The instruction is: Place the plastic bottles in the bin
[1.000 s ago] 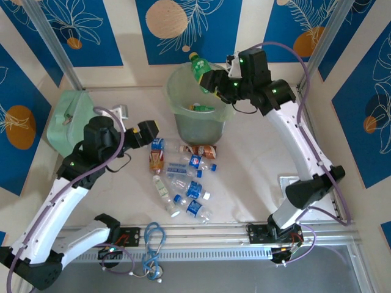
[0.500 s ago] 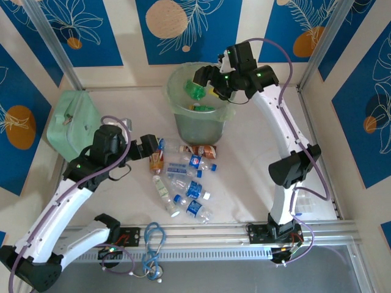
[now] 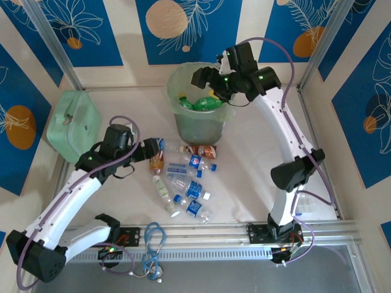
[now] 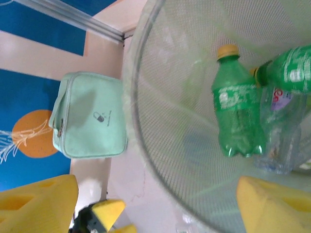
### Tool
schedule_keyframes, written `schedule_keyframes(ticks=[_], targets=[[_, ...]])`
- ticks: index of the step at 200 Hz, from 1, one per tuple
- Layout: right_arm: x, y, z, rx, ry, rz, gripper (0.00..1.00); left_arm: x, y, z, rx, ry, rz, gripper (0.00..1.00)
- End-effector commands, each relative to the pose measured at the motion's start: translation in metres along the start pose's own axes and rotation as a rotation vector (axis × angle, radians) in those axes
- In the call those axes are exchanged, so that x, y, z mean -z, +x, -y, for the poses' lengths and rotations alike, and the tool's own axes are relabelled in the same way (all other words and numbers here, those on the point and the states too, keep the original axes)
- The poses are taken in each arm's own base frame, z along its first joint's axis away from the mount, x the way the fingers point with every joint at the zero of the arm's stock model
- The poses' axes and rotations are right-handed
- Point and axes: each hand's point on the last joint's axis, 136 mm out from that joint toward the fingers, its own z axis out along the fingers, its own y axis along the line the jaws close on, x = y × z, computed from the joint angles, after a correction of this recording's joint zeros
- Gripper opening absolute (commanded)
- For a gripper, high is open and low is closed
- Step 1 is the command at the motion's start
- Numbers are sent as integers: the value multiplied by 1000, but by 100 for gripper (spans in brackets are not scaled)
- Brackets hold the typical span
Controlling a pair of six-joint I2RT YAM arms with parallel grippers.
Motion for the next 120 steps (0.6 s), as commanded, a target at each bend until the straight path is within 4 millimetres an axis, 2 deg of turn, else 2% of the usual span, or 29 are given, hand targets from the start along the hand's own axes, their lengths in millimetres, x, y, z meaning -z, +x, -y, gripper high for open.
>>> schedule_keyframes(ticks=[1, 24, 47, 89, 120], targets=[[41, 17, -24, 77, -33, 54, 85, -14, 5, -7, 15, -13, -20, 91], [57, 46, -31, 106, -50, 62, 85, -30, 12, -11, 26, -20, -56, 90], [68, 80, -28, 118, -55, 55, 85, -47, 16, -11, 25, -24, -92, 88], [70, 139, 0, 94, -21, 22, 85, -75, 15, -17, 4, -73, -135, 82], [63, 166, 27, 43, 16, -15, 85, -94, 23, -29, -8, -135, -182, 80]])
